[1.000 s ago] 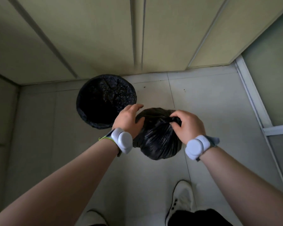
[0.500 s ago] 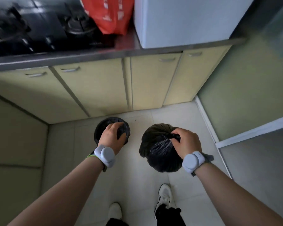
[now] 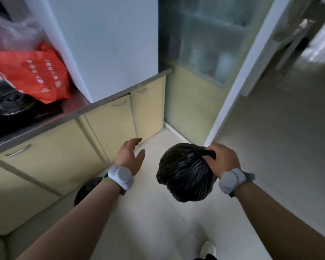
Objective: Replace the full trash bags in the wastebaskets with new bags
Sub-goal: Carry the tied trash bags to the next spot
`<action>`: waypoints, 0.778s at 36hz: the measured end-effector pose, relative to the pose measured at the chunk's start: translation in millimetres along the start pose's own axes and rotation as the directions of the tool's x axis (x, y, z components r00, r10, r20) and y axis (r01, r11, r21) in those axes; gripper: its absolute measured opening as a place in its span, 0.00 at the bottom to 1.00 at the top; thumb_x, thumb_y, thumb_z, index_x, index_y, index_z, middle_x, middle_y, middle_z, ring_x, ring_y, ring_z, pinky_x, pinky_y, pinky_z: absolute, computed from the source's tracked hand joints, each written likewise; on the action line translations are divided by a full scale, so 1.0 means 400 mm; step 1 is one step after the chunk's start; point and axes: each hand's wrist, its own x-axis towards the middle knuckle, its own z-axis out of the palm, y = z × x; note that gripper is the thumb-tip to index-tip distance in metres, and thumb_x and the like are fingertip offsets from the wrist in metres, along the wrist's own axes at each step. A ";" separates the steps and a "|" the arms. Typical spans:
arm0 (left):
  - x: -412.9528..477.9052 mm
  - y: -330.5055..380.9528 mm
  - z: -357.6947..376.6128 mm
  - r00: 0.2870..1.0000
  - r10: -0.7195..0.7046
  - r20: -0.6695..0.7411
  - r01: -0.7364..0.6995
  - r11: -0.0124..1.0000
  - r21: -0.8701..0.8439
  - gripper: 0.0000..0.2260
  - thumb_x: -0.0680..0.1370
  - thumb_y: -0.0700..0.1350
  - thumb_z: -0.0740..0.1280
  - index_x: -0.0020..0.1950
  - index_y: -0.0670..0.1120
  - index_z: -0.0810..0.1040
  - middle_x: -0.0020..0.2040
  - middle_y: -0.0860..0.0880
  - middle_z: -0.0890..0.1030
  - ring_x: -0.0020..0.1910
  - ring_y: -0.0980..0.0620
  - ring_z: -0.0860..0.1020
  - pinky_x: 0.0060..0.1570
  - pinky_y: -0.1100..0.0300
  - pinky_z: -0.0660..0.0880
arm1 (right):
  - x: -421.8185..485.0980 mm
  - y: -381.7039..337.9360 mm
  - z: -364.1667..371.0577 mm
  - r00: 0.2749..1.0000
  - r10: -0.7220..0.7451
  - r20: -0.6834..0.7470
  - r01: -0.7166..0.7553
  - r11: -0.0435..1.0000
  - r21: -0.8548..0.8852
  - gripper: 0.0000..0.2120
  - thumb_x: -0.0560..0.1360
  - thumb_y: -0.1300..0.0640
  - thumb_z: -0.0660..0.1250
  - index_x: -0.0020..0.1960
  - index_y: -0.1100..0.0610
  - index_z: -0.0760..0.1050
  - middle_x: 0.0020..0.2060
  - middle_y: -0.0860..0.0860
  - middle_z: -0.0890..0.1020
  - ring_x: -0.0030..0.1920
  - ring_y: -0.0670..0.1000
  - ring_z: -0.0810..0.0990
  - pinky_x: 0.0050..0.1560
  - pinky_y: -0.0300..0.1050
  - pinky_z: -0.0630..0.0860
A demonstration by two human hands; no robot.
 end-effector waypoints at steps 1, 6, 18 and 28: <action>0.000 0.032 0.024 0.999 0.023 0.022 -0.023 1.000 0.004 0.18 0.77 0.45 0.64 0.67 0.48 0.69 0.61 0.47 0.74 0.59 0.49 0.74 0.55 0.60 0.68 | -0.009 0.031 -0.018 1.000 0.027 -0.013 -0.027 1.000 0.004 0.06 0.73 0.54 0.67 0.48 0.54 0.80 0.43 0.51 0.81 0.45 0.54 0.78 0.49 0.49 0.74; 0.016 0.169 0.146 0.990 0.112 0.091 -0.114 0.993 0.021 0.18 0.77 0.46 0.64 0.67 0.49 0.69 0.63 0.49 0.73 0.59 0.51 0.74 0.53 0.63 0.66 | -0.047 0.181 -0.113 0.988 0.154 -0.019 -0.155 0.988 -0.017 0.07 0.75 0.52 0.65 0.49 0.53 0.78 0.44 0.50 0.80 0.46 0.53 0.78 0.48 0.45 0.73; 0.022 0.633 0.623 0.937 0.269 0.224 -0.245 0.961 -0.129 0.17 0.77 0.43 0.65 0.66 0.48 0.71 0.63 0.48 0.74 0.57 0.49 0.75 0.59 0.58 0.70 | -0.122 0.640 -0.437 0.900 0.415 -0.130 -0.413 0.910 0.044 0.08 0.75 0.50 0.64 0.48 0.53 0.79 0.44 0.50 0.81 0.44 0.55 0.79 0.47 0.48 0.75; 0.117 0.832 0.812 0.893 0.347 0.287 -0.311 0.936 -0.164 0.17 0.77 0.41 0.65 0.65 0.46 0.72 0.61 0.46 0.74 0.57 0.48 0.76 0.58 0.56 0.72 | -0.032 0.849 -0.552 0.847 0.498 -0.188 -0.491 0.867 0.086 0.10 0.76 0.53 0.63 0.47 0.58 0.79 0.43 0.55 0.82 0.43 0.59 0.79 0.47 0.52 0.77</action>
